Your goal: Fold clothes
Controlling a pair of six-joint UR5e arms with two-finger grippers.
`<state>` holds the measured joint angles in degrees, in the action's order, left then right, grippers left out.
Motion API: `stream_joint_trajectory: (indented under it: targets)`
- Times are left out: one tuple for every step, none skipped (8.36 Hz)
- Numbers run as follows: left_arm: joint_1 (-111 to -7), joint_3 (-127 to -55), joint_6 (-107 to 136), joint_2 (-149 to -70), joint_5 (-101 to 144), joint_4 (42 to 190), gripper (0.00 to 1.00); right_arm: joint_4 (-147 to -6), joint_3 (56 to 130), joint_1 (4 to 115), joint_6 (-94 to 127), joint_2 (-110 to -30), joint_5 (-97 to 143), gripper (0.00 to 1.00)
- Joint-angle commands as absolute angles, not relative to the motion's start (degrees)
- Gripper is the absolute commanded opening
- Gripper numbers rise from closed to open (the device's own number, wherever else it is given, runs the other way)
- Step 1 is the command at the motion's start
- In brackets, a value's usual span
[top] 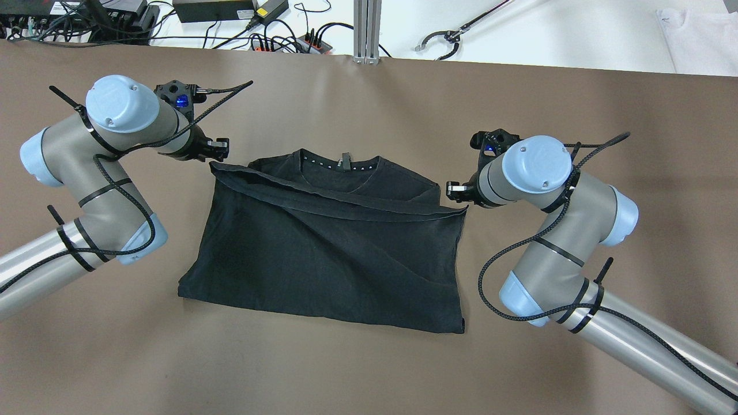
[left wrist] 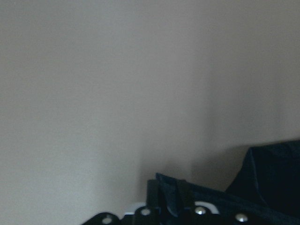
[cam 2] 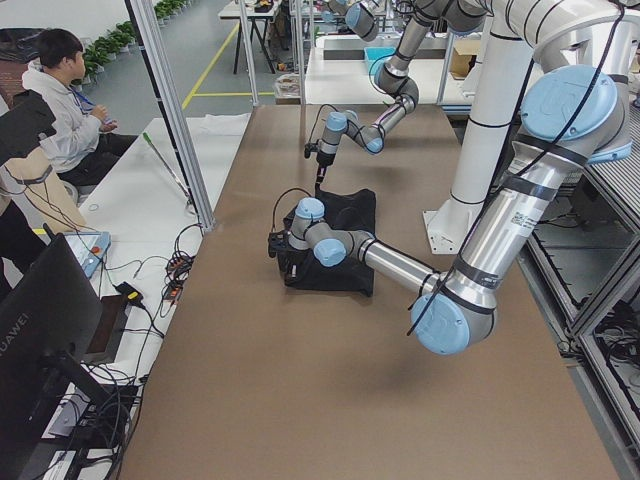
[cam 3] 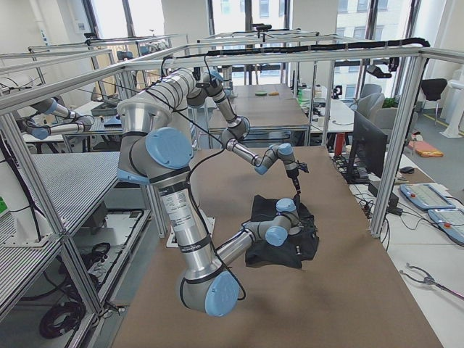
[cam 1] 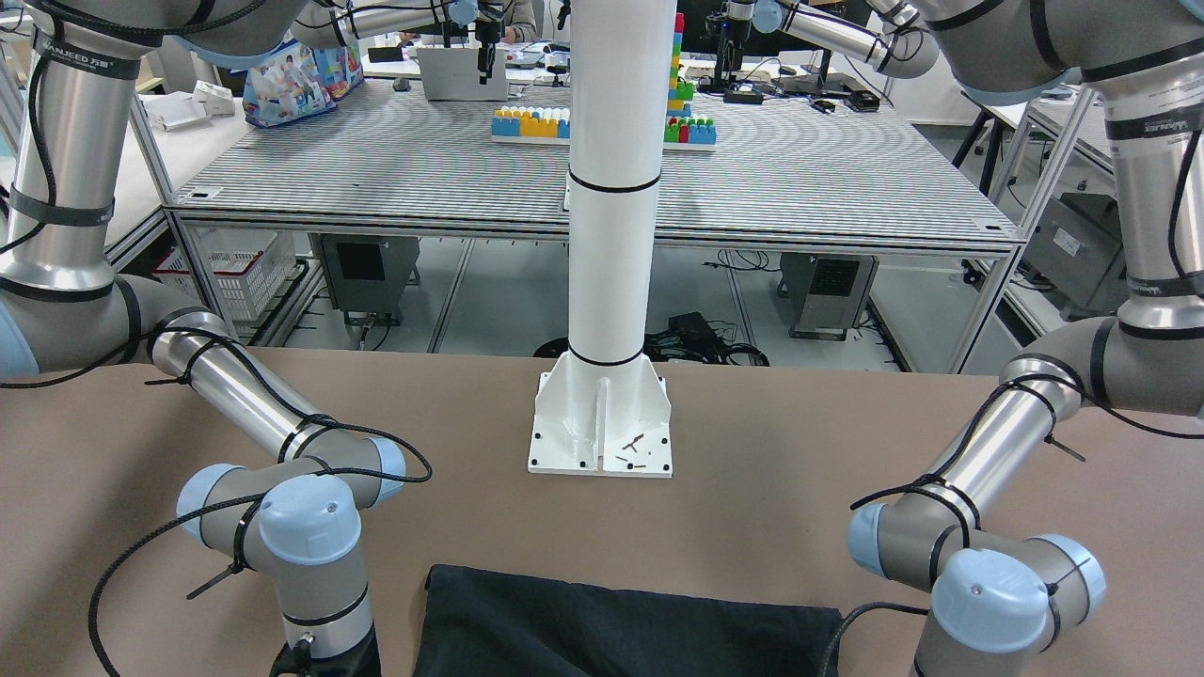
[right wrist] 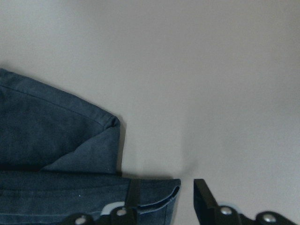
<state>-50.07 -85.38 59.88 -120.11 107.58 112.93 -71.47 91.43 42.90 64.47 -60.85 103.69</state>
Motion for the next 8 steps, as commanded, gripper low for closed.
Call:
stream_joint_trajectory:
  targets:
    - [-52.64,-92.26,54.76,-115.95,116.86,113.73,1.0,-71.37,92.46,44.3,57.58,-60.91,105.03,0.94]
    - [-52.21,-96.2,55.1,-111.75,117.42,115.3,1.0,-71.37,92.55,44.12,57.48,-60.82,105.03,0.94]
    - [-49.34,-98.85,55.19,-105.53,117.86,122.01,1.0,-71.28,92.55,43.86,57.65,-60.65,105.03,0.94]
    - [-46.44,-98.79,56.07,-100.51,117.86,131.22,1.0,-71.28,92.55,43.77,57.92,-60.64,104.94,0.94]
    - [-44.84,-98.96,58.6,-98.89,117.86,134.27,1.0,-71.19,92.55,43.77,58.01,-60.64,104.94,0.94]
    - [-41.69,-98.88,60.71,-98.44,116.82,135.17,1.0,-71.19,92.55,43.68,58.09,-60.64,104.85,0.94]
    - [-40.01,-98.53,61.6,-98.44,116.81,135.35,1.0,-71.1,92.55,43.68,58.18,-60.64,104.68,0.94]
    - [-39.12,-98.44,61.61,-98.44,116.81,135.35,1.0,-71.1,92.55,43.33,58.18,-60.64,104.5,0.94]
